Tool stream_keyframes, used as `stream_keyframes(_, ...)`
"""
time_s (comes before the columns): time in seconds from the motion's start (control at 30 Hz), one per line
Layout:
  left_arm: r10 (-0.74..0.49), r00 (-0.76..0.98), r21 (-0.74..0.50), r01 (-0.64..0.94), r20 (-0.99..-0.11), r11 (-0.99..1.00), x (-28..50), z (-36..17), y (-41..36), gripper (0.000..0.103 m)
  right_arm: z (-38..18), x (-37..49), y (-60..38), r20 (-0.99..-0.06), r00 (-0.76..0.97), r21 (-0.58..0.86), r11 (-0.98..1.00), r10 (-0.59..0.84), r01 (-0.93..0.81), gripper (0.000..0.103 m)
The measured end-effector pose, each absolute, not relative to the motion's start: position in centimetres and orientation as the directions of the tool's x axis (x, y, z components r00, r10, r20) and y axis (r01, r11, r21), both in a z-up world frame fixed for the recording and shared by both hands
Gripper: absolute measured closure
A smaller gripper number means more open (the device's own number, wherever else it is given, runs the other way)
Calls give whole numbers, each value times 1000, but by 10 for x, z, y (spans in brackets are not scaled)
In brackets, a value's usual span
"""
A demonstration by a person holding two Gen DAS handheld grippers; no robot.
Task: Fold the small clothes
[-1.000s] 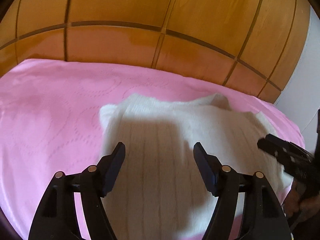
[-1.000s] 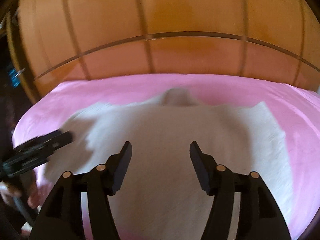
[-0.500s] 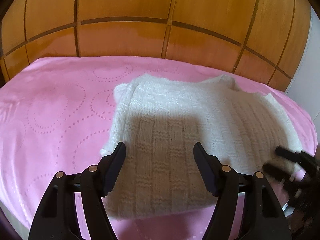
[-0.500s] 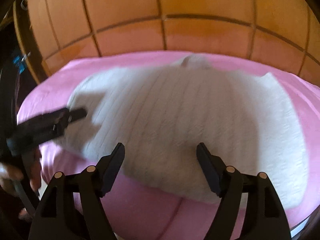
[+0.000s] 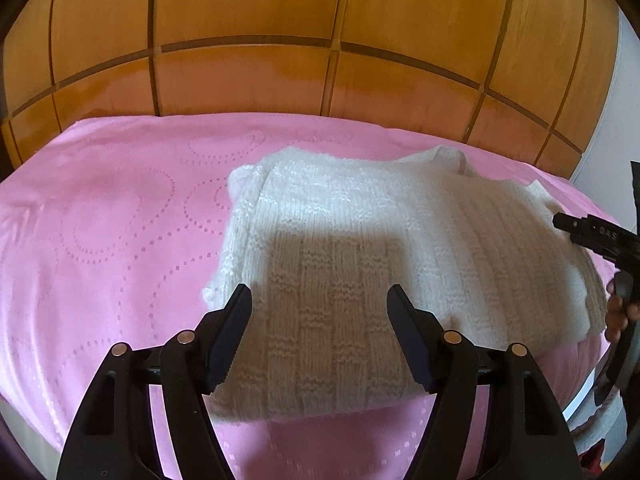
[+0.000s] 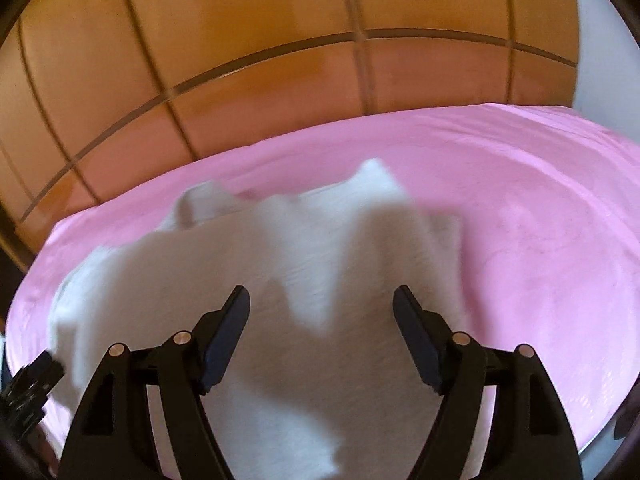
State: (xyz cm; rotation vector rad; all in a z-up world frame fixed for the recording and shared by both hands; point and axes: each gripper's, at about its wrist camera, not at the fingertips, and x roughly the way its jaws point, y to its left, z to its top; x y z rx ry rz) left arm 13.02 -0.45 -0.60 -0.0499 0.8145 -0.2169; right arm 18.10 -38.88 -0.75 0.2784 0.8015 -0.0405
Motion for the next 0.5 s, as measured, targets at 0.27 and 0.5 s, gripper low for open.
stream_keyframes(0.27, -199, 658, -110, 174, -726, 979, 134, -10, -6, 34, -37, 197, -425, -730, 673, 320, 928, 115, 188, 27)
stream_keyframes(0.5, -240, 678, -220, 117, -695, 968, 140, -2, 24, 34, -37, 196, -423, -725, 680, 318, 930, 114, 183, 25)
